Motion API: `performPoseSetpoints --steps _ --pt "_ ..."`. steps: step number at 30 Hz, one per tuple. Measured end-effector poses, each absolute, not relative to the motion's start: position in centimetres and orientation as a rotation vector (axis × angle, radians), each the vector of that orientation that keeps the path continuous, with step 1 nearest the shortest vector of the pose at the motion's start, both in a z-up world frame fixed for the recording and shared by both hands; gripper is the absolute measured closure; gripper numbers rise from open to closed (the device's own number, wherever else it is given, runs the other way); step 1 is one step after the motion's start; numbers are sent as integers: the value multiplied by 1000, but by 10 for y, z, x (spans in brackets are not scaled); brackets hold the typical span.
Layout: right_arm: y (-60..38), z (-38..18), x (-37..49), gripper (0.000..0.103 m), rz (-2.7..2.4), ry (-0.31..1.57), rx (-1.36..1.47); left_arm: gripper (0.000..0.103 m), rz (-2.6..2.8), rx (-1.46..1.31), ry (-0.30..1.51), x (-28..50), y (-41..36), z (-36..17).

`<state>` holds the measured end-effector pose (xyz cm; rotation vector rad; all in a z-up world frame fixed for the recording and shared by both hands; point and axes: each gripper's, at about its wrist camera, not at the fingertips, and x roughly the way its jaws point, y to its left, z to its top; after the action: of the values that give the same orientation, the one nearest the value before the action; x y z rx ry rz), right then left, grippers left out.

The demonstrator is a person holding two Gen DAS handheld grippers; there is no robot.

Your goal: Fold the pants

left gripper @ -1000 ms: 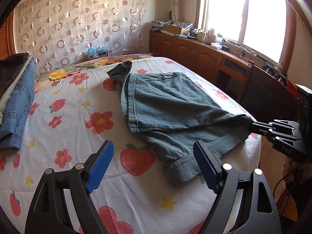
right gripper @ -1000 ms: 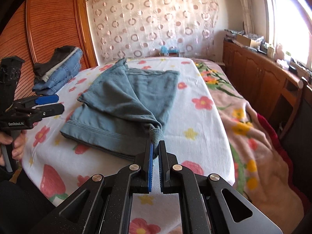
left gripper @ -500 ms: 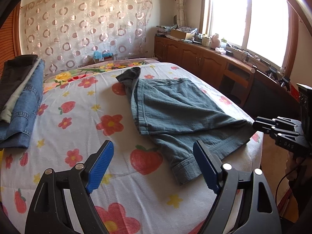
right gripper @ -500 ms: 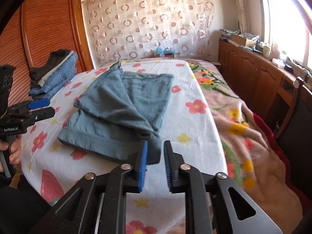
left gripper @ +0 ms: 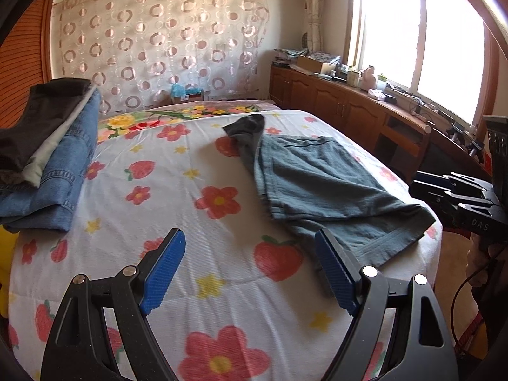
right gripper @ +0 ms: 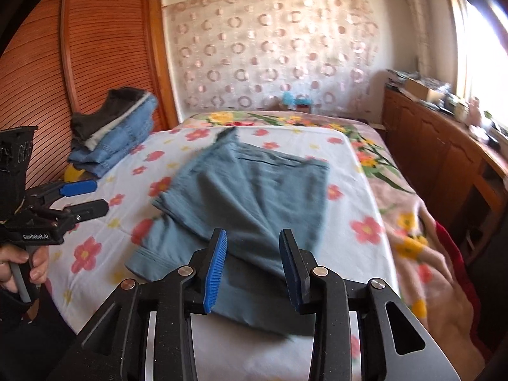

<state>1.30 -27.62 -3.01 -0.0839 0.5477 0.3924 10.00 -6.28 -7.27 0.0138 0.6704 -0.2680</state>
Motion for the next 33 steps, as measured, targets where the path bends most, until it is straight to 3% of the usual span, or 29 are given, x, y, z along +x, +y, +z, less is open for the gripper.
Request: performPoseSetpoints --steps 33 --pt "-137 -68 139 67 604 755 -325 19 -191 -41 666 96 -17 -80"
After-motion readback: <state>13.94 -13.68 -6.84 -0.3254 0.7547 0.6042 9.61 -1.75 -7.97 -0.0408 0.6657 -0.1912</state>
